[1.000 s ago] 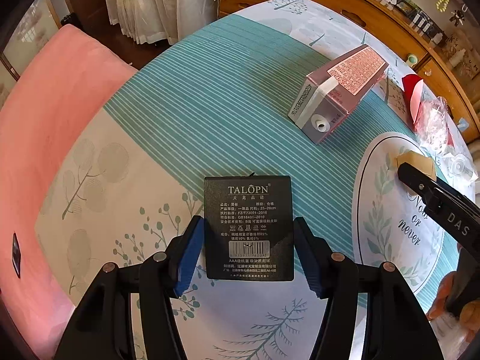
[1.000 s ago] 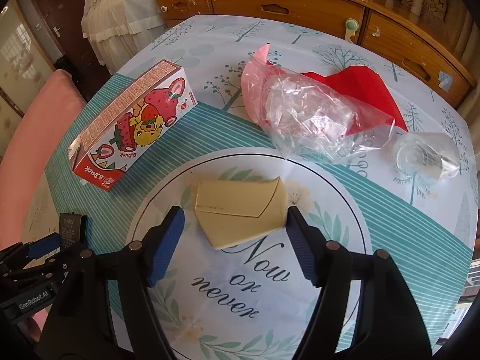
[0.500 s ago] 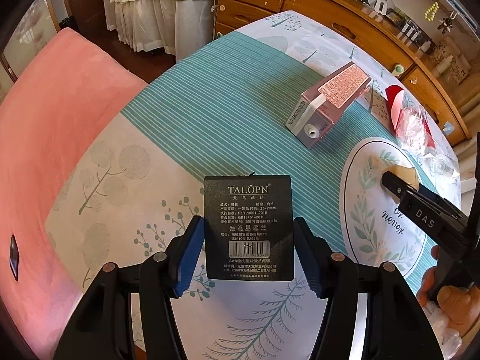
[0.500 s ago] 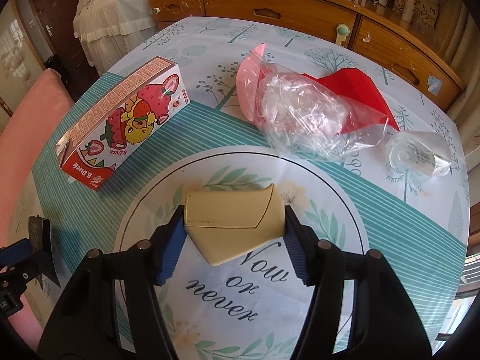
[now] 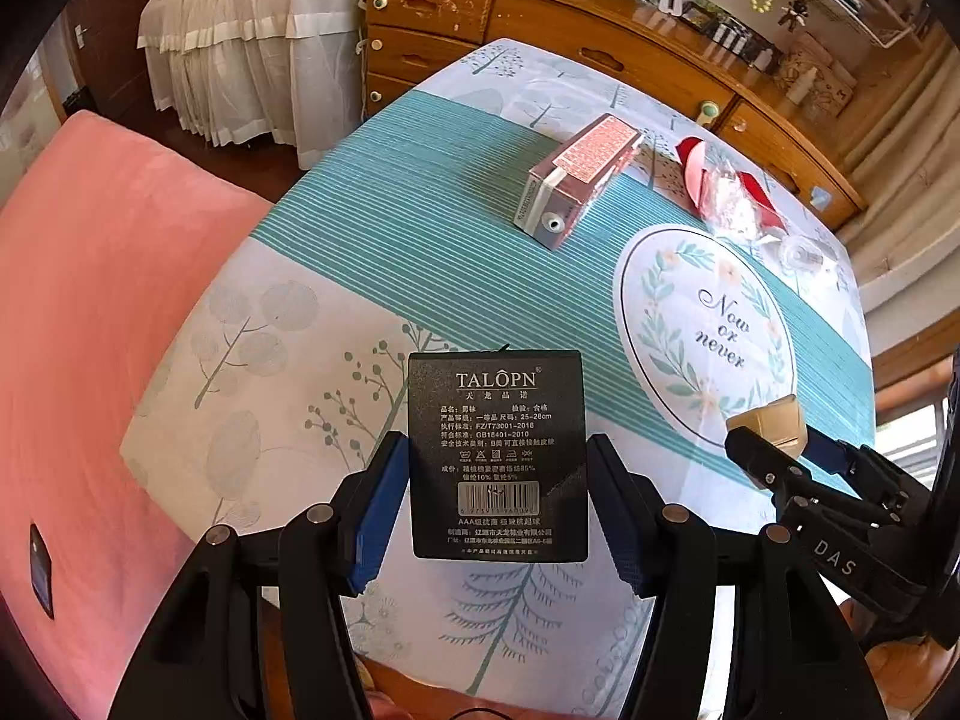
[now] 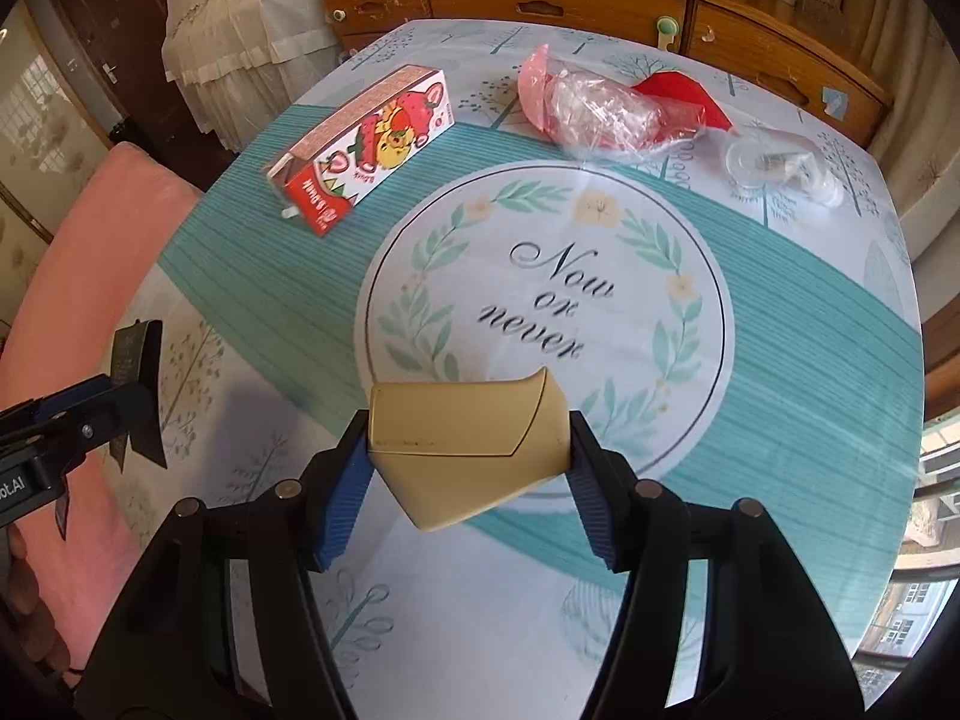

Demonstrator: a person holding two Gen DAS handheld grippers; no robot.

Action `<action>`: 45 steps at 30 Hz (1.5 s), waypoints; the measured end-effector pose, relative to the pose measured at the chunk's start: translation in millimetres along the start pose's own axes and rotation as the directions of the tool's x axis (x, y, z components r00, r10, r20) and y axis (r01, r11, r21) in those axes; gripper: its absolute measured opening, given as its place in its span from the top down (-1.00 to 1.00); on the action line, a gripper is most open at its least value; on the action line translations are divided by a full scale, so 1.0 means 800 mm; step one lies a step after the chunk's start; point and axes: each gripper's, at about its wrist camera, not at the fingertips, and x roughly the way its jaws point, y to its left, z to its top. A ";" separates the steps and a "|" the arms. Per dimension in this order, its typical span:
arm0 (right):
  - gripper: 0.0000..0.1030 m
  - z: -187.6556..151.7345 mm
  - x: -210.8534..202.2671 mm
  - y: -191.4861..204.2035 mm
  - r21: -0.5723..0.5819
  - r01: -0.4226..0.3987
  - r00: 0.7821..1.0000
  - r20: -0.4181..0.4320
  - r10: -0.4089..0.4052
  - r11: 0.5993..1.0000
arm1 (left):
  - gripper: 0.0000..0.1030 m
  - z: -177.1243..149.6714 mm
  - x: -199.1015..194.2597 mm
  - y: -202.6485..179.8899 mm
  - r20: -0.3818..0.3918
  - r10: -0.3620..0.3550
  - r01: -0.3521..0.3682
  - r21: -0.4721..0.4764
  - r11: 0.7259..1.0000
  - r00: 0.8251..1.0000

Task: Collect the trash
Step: 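Carry the black tag and cream box over the bin and open both tools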

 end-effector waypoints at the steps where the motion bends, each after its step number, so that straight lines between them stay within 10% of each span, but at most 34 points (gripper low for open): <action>1: -0.13 -0.010 -0.008 0.006 0.004 -0.003 1.000 -0.003 0.003 1.000 | -0.17 -0.007 -0.008 0.000 0.002 -0.008 0.008 0.022 1.000 1.000; 25: -0.13 -0.282 -0.111 0.217 0.294 0.075 0.997 -0.014 -0.074 0.953 | -0.17 -0.203 -0.117 0.141 -0.119 -0.191 0.224 0.426 0.876 0.974; 45: -0.13 -0.468 0.092 0.174 0.283 0.203 0.951 -0.283 -0.120 0.938 | -0.17 -0.341 0.167 0.158 -0.342 -0.190 0.304 0.320 0.897 0.920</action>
